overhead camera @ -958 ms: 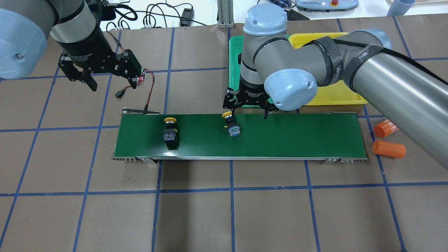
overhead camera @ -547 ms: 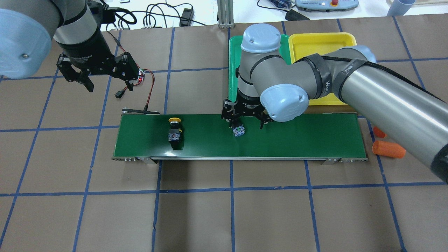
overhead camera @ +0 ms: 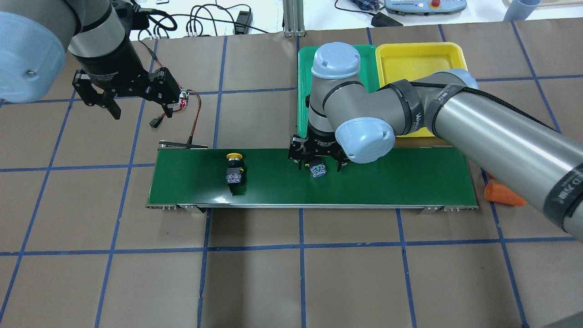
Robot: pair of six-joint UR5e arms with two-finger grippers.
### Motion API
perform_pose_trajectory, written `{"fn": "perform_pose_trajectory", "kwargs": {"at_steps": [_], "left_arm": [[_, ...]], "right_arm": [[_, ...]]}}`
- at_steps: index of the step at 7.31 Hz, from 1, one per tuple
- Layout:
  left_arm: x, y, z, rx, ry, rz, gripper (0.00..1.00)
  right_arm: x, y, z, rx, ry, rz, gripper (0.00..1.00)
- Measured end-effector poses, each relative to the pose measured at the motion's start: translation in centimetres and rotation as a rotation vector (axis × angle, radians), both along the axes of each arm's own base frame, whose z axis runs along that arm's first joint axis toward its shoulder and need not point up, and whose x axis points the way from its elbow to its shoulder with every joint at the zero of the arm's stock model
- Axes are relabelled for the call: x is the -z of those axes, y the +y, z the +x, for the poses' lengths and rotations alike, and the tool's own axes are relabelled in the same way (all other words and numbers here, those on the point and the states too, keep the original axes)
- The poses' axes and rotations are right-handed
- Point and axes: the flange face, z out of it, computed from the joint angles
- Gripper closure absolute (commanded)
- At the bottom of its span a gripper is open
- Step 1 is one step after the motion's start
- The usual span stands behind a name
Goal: Sort buttons by color to trays
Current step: 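Lower the right gripper onto a yellow button and grasp it, then carry the yellow button into the yellow tray and release it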
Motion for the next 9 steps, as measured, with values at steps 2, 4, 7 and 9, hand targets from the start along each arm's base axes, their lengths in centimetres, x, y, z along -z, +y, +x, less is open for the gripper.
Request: {"fn": "perform_pose_trajectory", "kwargs": {"at_steps": [2,4,7,9], "left_arm": [[-0.1,0.0,0.0,-0.001,0.0,-0.002,0.0],[0.0,0.0,0.0,-0.001,0.001,0.0,0.0],[-0.1,-0.1,0.0,-0.001,0.003,-0.002,0.0],[-0.2,-0.1,0.0,-0.002,0.005,-0.004,0.0]], "right_arm": [[0.9,-0.8,-0.2,-0.002,0.004,-0.025,1.0],[0.7,-1.1,-0.6,0.002,0.025,-0.038,1.0],[-1.5,-1.7,-1.9,0.015,0.093,-0.108,1.0],[-4.3,-5.6,-9.3,0.12,0.167,-0.183,1.0]]}}
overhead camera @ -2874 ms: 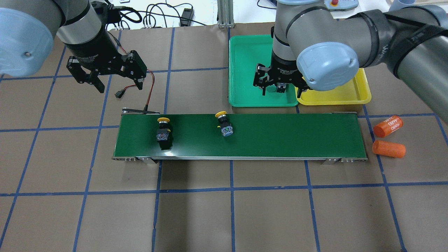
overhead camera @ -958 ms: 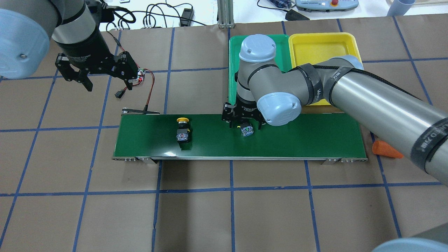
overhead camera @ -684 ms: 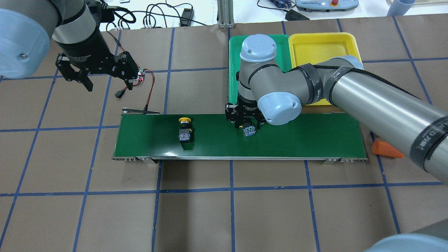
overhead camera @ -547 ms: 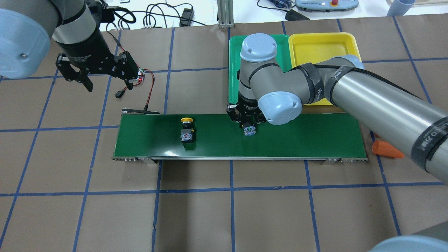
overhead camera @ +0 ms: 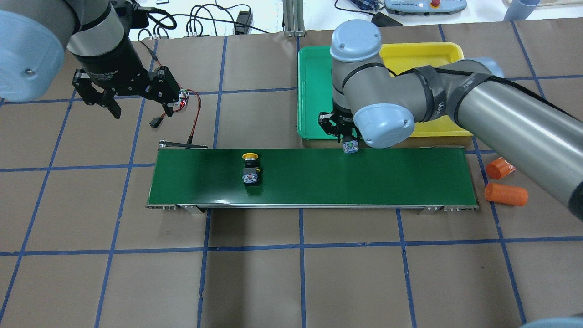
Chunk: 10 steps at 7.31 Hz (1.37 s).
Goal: Sort buttons by color to trays
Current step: 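Carry the yellow button into the yellow tray and release it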
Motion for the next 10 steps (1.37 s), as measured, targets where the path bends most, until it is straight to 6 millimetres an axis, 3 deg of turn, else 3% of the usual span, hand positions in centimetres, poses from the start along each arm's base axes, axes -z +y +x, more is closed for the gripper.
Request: {"fn": "perform_pose_trajectory", "kwargs": {"at_steps": [2,3,6,7,8,10], "left_arm": [[0.0,0.0,0.0,-0.001,0.001,0.0,0.0],[0.0,0.0,0.0,-0.001,0.001,0.0,0.0],[0.1,-0.1,0.0,0.0,0.001,0.001,0.0],[0.0,-0.1,0.0,0.0,0.001,-0.001,0.0],[-0.1,-0.1,0.0,0.0,0.001,-0.003,0.0],[-0.1,0.1,0.1,0.0,0.001,-0.004,0.0]], "right_arm": [[-1.2,-5.1,-12.2,0.113,0.016,-0.028,1.0],[-0.6,-6.8,-17.2,0.14,0.021,-0.025,1.0],[5.0,-10.9,-25.3,0.128,0.037,-0.043,1.0],[7.0,-11.4,-27.4,0.126,0.038,-0.037,0.45],[8.4,-11.6,-28.5,0.119,0.037,-0.027,0.03],[8.9,-11.9,-29.0,0.114,0.04,-0.046,0.0]]}}
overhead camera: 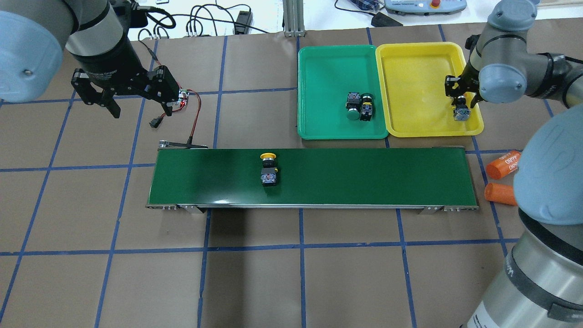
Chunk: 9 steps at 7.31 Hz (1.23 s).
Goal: Sort buttons by color to trays
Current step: 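Carry the yellow button into the yellow tray and release it, then move the right gripper back to the last yellow button and grasp it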
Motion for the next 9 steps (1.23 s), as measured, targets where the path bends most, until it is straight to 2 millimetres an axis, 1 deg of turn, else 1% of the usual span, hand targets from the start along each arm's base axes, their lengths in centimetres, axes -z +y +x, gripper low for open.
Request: {"fn": "perform_pose_trajectory", "kwargs": {"at_steps": [1,2,3,4,5,6,7,8,9], "left_arm": [[0.0,0.0,0.0,0.0,0.0,-0.003,0.0],[0.0,0.0,0.0,0.0,0.0,-0.005,0.0],[0.0,0.0,0.0,0.0,0.0,-0.005,0.0],[0.0,0.0,0.0,0.0,0.0,-0.004,0.0],[0.0,0.0,0.0,0.0,0.0,-0.005,0.0],[-0.1,0.0,0.0,-0.001,0.0,-0.006,0.0],[-0.1,0.0,0.1,-0.001,0.0,-0.006,0.0],[-0.2,0.1,0.1,-0.002,0.0,-0.009,0.0],[-0.3,0.1,0.1,0.0,-0.002,-0.01,0.0]], "right_arm": [[-0.5,0.1,0.1,-0.001,0.0,-0.01,0.0],[-2.1,0.6,0.6,-0.002,-0.002,-0.017,0.0],[-5.1,1.7,1.4,-0.004,-0.008,-0.011,0.0],[-9.4,3.5,2.6,-0.008,-0.025,0.008,0.0],[-13.9,6.1,4.3,-0.01,-0.049,0.033,0.0],[-17.4,8.8,6.2,-0.015,-0.066,0.05,0.0],[-19.3,11.7,8.8,-0.021,-0.075,0.062,0.0],[-19.8,15.1,12.5,-0.017,-0.081,0.073,0.0],[-19.6,18.2,16.4,-0.019,-0.082,0.076,0.0]]}}
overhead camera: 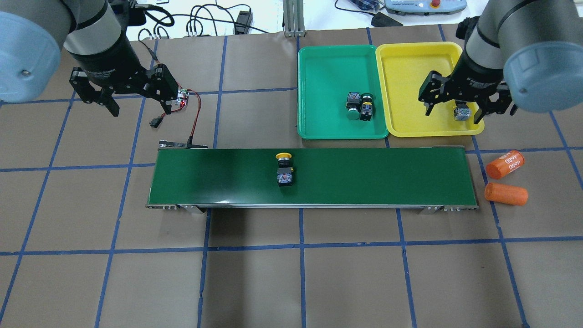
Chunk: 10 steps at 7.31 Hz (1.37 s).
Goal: Sort buttons by color to trays
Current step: 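Move the right gripper back to the last yellow button and grasp it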
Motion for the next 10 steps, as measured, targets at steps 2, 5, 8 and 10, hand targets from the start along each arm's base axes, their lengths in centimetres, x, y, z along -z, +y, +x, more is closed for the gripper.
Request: {"fn": "perform_pose_trajectory", "kwargs": {"at_steps": [2,5,8,10], "left_arm": [[-0.1,0.1,0.0,0.005,-0.002,-0.002,0.0],[-0.3,0.4,0.0,0.006,0.0,-0.005,0.0],[-0.4,0.5,-0.2,0.004,0.0,-0.006,0.0],[-0.3,0.4,-0.2,0.004,-0.002,-0.007,0.0]], "right_arm": [[1.4,3.0,6.4,-0.047,-0.047,0.013,0.0],[4.2,2.8,11.8,-0.119,-0.114,0.016,0.0],[7.1,2.1,17.0,-0.153,-0.124,-0.023,0.0],[8.2,1.7,18.9,-0.178,-0.147,-0.047,0.0]]}}
